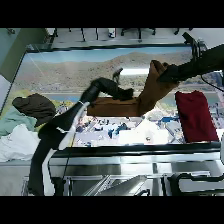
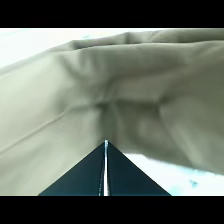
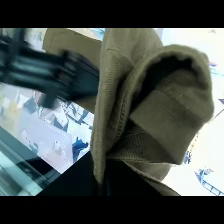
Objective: Fold the shirts.
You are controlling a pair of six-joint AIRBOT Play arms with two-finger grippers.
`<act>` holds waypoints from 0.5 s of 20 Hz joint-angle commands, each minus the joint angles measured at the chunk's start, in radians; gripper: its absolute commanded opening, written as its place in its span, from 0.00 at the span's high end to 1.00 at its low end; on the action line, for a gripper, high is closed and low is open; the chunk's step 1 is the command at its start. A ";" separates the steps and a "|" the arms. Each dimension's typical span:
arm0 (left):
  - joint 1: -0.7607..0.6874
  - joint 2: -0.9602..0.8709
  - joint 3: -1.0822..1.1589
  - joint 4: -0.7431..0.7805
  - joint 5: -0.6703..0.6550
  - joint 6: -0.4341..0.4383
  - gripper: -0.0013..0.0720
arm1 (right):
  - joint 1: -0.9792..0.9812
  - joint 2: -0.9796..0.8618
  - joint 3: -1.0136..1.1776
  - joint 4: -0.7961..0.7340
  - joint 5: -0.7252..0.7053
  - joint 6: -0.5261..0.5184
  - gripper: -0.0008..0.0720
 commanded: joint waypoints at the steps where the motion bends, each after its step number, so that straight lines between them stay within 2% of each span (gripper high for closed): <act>1: 0.229 0.214 -0.004 -0.002 0.278 0.015 0.97 | 0.018 -0.019 0.000 0.013 0.036 0.031 0.95; 3: 0.369 0.377 -0.004 -0.002 0.281 0.015 0.97 | 0.083 -0.030 -0.002 0.019 0.095 0.080 0.95; 5: 0.484 0.523 -0.004 -0.002 0.274 0.016 0.96 | 0.216 -0.052 -0.002 0.026 0.209 0.083 0.95; 7: 0.577 0.636 -0.004 -0.002 0.280 0.032 0.96 | 0.398 -0.110 -0.002 0.026 0.403 0.107 0.95; 9: 0.642 0.718 -0.006 -0.001 0.293 0.040 0.97 | 0.590 -0.212 -0.002 0.026 0.667 0.147 0.94; 10: 0.662 0.757 -0.021 -0.002 0.294 0.053 0.96 | 0.681 -0.274 -0.002 0.026 0.806 0.160 0.89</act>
